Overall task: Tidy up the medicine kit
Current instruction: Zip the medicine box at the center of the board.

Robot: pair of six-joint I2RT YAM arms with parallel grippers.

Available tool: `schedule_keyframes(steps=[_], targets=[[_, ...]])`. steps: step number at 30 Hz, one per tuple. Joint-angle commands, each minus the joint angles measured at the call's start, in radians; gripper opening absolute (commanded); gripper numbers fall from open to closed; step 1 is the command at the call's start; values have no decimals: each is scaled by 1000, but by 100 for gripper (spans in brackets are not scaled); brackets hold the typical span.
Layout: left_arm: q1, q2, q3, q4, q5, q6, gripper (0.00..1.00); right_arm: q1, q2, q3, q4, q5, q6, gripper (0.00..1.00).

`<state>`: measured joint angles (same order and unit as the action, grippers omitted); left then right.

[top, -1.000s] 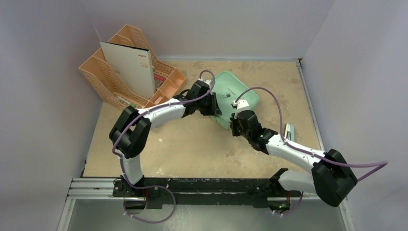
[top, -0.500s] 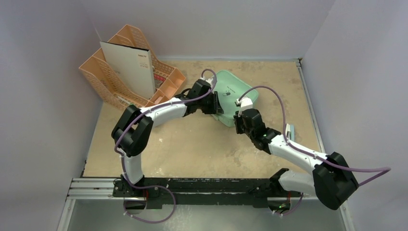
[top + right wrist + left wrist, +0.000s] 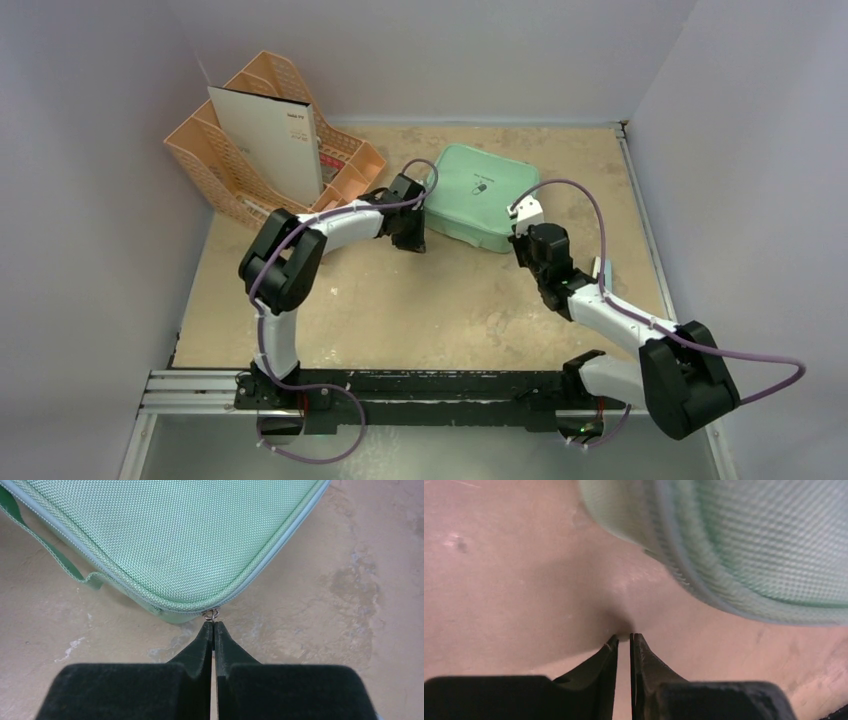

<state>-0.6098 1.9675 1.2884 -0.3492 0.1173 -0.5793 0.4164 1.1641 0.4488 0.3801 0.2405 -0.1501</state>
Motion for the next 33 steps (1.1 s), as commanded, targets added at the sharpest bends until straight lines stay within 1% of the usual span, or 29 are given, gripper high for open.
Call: schedule_keyframes(steps=[1, 3, 7, 8, 10, 12, 13, 15, 18, 20, 23, 24, 28, 33], targets=[[-8, -14, 3, -62, -34, 50, 13, -24, -23, 25, 134, -43, -76, 0], [-7, -40, 3, -62, -28, 49, 13, -23, -22, 41, 107, -94, -67, 0], [-9, -135, 11, -58, 8, 33, 15, -22, -21, 34, 130, -164, -5, 0], [-9, -166, 11, -50, 19, 24, 17, -22, -21, 34, 127, -202, 48, 0], [-8, -228, 8, -25, 41, 2, 22, -21, -16, 40, 121, -257, 118, 0], [-8, -287, -1, 9, 58, -27, 30, -9, -9, 42, 111, -277, 195, 0], [-9, -315, -14, 31, 69, -38, 38, 0, -8, 38, 110, -280, 223, 0], [-9, -369, -60, 90, 77, -79, 46, 18, -17, 23, 120, -269, 275, 0], [-9, -421, -120, 153, 70, -137, 49, 51, -37, 6, 129, -263, 334, 0], [-9, -433, -147, 171, 63, -174, 50, 107, -48, 11, 107, -245, 348, 0], [-17, -445, -216, 270, 84, -231, 54, 227, -52, 29, 71, -140, 350, 0], [-20, -445, -237, 298, 85, -246, 55, 262, -47, 28, 76, -117, 387, 0], [-24, -433, -264, 290, 82, -260, 59, 362, -13, 44, 96, -36, 440, 0], [-26, -457, -294, 267, 53, -258, 62, 449, 35, 103, 82, 34, 465, 0]])
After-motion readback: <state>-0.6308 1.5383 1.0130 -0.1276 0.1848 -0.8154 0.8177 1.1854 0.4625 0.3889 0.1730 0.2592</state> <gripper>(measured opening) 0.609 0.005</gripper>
